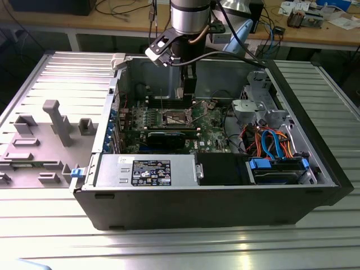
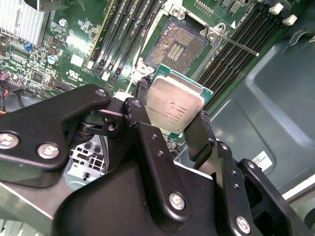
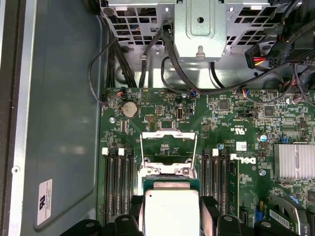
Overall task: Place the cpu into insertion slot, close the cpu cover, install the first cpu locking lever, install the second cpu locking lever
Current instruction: 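Place the cpu into insertion slot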
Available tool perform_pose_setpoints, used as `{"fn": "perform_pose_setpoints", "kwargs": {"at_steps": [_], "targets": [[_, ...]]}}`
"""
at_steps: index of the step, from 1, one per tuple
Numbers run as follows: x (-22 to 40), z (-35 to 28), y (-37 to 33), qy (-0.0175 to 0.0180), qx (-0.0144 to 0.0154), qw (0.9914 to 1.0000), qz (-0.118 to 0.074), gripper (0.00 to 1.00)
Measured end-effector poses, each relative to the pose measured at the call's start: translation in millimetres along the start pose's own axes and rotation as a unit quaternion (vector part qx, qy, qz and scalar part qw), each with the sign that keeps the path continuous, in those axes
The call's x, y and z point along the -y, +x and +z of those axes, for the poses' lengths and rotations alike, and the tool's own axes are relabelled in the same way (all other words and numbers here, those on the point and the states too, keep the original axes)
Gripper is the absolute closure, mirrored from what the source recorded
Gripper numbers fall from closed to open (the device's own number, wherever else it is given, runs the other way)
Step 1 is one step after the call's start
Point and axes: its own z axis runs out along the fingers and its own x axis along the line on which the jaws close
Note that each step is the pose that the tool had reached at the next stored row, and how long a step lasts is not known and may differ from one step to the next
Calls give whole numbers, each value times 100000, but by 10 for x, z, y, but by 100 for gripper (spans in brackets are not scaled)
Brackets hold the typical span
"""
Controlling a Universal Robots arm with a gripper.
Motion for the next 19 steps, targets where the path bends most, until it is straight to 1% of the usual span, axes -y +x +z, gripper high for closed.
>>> {"fn": "perform_pose_setpoints", "kwargs": {"at_steps": [4, 6, 7, 10, 13, 19], "targets": [[1, 14, 0, -10, -21, 100000, -149, 45], [7, 49, -1, 30, -90, 99988, -1560, 45], [9, 75, -1, 34, -98, 99986, -1652, 45], [15, 127, -1, 30, -73, 99992, -1282, 45], [40, 189, -2, 11, -28, 99998, -584, 45], [57, 277, -4, 9, -9, 99999, -447, 45]]}}
